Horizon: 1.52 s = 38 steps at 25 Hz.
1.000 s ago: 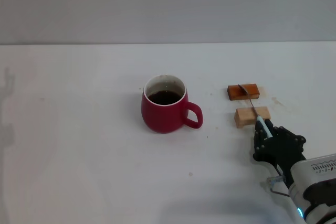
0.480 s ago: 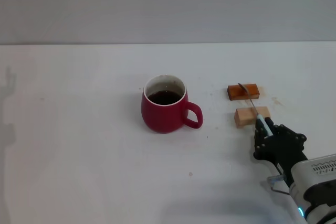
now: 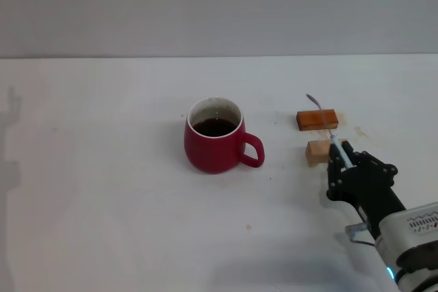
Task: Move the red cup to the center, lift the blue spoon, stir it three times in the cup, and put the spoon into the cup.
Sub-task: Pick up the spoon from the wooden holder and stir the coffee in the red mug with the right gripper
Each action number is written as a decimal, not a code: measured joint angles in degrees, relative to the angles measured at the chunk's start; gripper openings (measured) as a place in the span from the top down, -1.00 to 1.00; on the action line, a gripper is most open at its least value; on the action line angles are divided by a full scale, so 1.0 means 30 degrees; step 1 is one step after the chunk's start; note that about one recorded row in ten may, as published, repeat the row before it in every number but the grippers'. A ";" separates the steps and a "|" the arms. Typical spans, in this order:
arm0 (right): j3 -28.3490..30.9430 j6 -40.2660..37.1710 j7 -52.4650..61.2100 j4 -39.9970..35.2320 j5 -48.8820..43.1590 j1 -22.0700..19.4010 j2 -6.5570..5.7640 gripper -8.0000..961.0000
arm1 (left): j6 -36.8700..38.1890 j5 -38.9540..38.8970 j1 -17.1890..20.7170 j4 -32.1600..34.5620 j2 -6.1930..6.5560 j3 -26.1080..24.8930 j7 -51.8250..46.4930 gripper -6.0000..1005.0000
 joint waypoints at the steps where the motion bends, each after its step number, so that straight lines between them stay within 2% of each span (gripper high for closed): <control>1: 0.0000 0.0000 0.0000 0.0000 0.0000 0.0000 0.0000 0.69 | 0.0000 0.0000 0.0000 0.0000 0.0000 0.0000 0.0000 -0.49; 7: 0.0153 -0.0022 -0.0059 0.1574 -0.0325 -0.0157 -0.0456 0.69 | -0.0025 -0.0002 0.0004 0.0021 -0.0037 -0.0001 0.0000 -0.49; 16: 0.0516 -0.0134 -0.1154 0.2774 -0.0292 -0.0386 -0.0764 0.69 | -0.0071 -0.0004 0.0004 0.0159 -0.0058 0.0000 0.0000 -0.49; 20: 0.1418 -0.0006 -0.2599 0.4122 -0.0300 -0.0968 -0.1062 0.69 | -0.0073 -0.0004 0.0004 0.0176 -0.0064 -0.0001 0.0000 -0.49; 22: 0.1877 -0.0032 -0.3126 0.4994 -0.0315 -0.1343 -0.1352 0.69 | -0.0072 -0.0001 0.0004 0.0176 -0.0083 0.0000 -0.0001 -0.49; 26: 0.2106 -0.0141 -0.3216 0.5662 -0.0335 -0.1603 -0.1602 0.69 | -0.0073 0.0004 -0.0015 0.0176 -0.0086 -0.0001 -0.0001 -0.49; 27: 0.2171 -0.0151 -0.3372 0.6118 -0.0357 -0.1728 -0.1785 0.69 | -0.0071 0.0005 -0.0021 0.0177 -0.0101 -0.0001 -0.0001 -0.49; 31: 0.2451 0.0079 -0.4167 0.6983 -0.0307 -0.2034 -0.1957 0.69 | -0.0072 0.0006 -0.0027 0.0175 -0.0115 -0.0001 0.0000 -0.49; 38: 0.4527 0.2278 -0.6634 0.9746 -0.0644 -0.3607 -0.2147 0.69 | -0.0070 0.0003 -0.0027 0.0175 -0.0157 -0.0001 -0.0001 -0.49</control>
